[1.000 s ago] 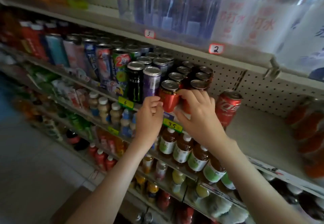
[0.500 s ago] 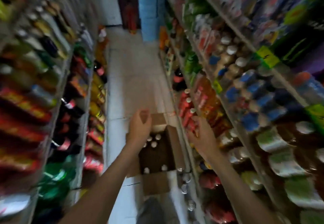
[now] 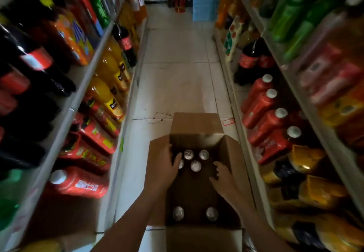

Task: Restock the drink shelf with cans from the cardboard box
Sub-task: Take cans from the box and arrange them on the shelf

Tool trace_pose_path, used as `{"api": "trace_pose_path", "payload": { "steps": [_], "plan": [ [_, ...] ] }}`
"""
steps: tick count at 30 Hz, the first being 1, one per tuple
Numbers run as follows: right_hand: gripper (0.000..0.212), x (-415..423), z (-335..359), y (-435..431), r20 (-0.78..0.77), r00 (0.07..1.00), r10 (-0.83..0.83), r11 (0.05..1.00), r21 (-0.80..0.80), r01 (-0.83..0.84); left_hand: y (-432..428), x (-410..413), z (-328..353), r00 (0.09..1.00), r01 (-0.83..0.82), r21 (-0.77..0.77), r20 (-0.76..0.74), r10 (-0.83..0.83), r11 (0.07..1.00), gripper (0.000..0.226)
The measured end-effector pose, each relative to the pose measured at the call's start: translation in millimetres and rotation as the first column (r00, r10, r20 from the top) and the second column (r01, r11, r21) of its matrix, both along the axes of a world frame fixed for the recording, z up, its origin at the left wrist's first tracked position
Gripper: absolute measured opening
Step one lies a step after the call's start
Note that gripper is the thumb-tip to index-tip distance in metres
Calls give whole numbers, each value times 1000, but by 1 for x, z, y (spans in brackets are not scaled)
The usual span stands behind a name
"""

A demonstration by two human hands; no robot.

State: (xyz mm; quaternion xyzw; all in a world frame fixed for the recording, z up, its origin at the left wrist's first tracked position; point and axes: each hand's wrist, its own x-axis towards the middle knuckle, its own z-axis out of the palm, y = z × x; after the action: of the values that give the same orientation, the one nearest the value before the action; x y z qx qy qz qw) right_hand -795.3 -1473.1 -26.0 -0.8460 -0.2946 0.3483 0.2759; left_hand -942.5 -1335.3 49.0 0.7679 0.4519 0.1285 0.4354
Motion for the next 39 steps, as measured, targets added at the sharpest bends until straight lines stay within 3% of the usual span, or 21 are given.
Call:
{"api": "trace_pose_path", "payload": {
  "steps": [3, 5, 7, 10, 14, 17, 20, 22, 27, 32, 39],
  "plan": [
    [56, 12, -81, 29, -24, 998, 56, 998, 11, -55, 18, 26, -82, 982, 58, -30, -180, -63, 998, 44],
    [52, 29, -182, 48, -40, 988, 150, 989, -13, -150, 23, 46, -136, 957, 71, -62, -276, -86, 995, 48],
    [67, 36, -241, 69, -20, 974, 226, 969, -97, -227, 24, 66, -176, 928, 98, -66, -353, -115, 993, 51],
    [92, 23, -227, 91, 127, 927, 351, 928, -178, -327, 28, 89, -224, 864, 110, -48, -489, -119, 993, 60],
    [77, 26, -236, 98, 282, 896, 344, 931, -228, -286, 38, 97, -266, 748, 37, -35, -661, -51, 999, 71],
    [73, 22, -241, 92, 200, 924, 325, 943, -145, -300, 36, 93, -279, 678, 97, 63, -735, -20, 993, 70],
    [79, 24, -247, 81, -27, 992, 122, 993, 2, -122, 29, 86, -285, 642, 226, 162, -766, -22, 960, 56],
    [74, 27, -250, 75, -137, 989, -54, 995, 74, 65, 29, 81, -286, 643, 284, 191, -765, -39, 940, 48],
    [52, 18, -239, 64, -336, 878, -341, 909, 119, 399, 26, 72, -281, 726, 228, -1, -666, -171, 974, 77],
    [59, 11, -180, 44, -171, 924, -343, 929, 82, 360, 14, 63, -221, 824, 221, -56, -523, -218, 974, 76],
    [61, 1, -3, 8, -210, 897, -388, 899, 127, 419, 7, 40, -43, 965, 152, -147, -191, -179, 977, 67]
  ]
}}
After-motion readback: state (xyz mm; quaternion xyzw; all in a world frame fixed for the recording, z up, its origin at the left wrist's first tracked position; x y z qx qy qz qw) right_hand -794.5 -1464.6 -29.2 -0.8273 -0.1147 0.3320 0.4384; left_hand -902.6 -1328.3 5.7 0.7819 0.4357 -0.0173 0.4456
